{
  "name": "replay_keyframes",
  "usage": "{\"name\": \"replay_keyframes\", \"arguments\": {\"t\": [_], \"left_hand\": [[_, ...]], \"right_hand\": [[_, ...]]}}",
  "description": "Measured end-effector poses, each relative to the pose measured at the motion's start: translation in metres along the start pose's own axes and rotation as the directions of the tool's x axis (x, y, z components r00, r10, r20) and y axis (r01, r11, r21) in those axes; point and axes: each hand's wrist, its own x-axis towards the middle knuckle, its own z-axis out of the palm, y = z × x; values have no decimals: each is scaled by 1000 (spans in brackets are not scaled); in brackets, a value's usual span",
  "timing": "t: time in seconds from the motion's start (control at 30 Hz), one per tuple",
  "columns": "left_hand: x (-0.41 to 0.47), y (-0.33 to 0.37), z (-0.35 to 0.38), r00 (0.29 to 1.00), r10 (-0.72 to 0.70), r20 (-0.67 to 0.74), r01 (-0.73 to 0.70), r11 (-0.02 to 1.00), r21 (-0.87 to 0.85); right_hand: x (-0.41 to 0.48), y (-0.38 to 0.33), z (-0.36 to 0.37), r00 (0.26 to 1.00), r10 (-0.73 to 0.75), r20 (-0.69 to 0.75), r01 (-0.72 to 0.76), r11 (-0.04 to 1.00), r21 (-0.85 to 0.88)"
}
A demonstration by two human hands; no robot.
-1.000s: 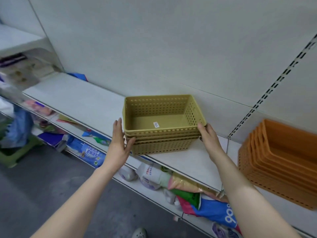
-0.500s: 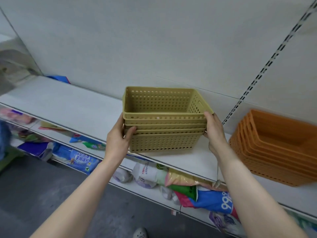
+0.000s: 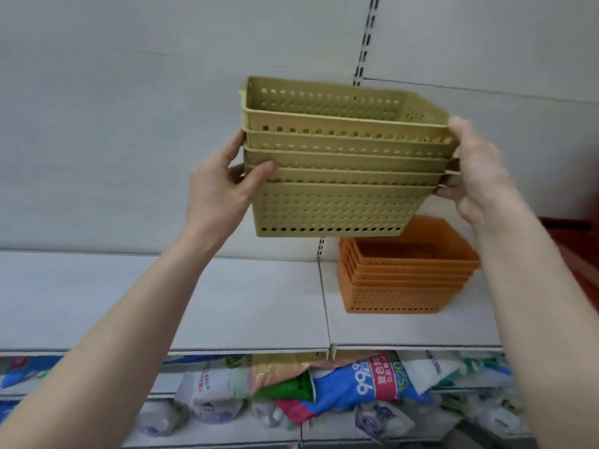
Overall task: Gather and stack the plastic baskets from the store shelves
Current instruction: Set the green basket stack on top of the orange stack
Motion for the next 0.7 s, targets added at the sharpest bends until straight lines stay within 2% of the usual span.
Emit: {"name": "replay_keyframes", "arguments": {"t": [0.13,0.27,0.4,0.5,0.7], "left_hand": [[16,26,71,988,96,125,-90,995,-53],[14,22,142,975,115,189,-94,989,-114],[0,0,191,973,26,231,5,991,-133],[-13,-17,212,969,6,249,26,992,-126],[-38,-41,233,965,-133,225,140,990,-15]], "right_hand": [[24,-11,-69,994,-36,-107,37,999,6],[47,13,-123,984,-36,-176,42,999,30],[68,52,-150,988,18,-155,-11,999,45],[83,81,-161,991,63,-117,-61,998,19],[103,128,-167,986,169,-8,-169,981,-92]]}}
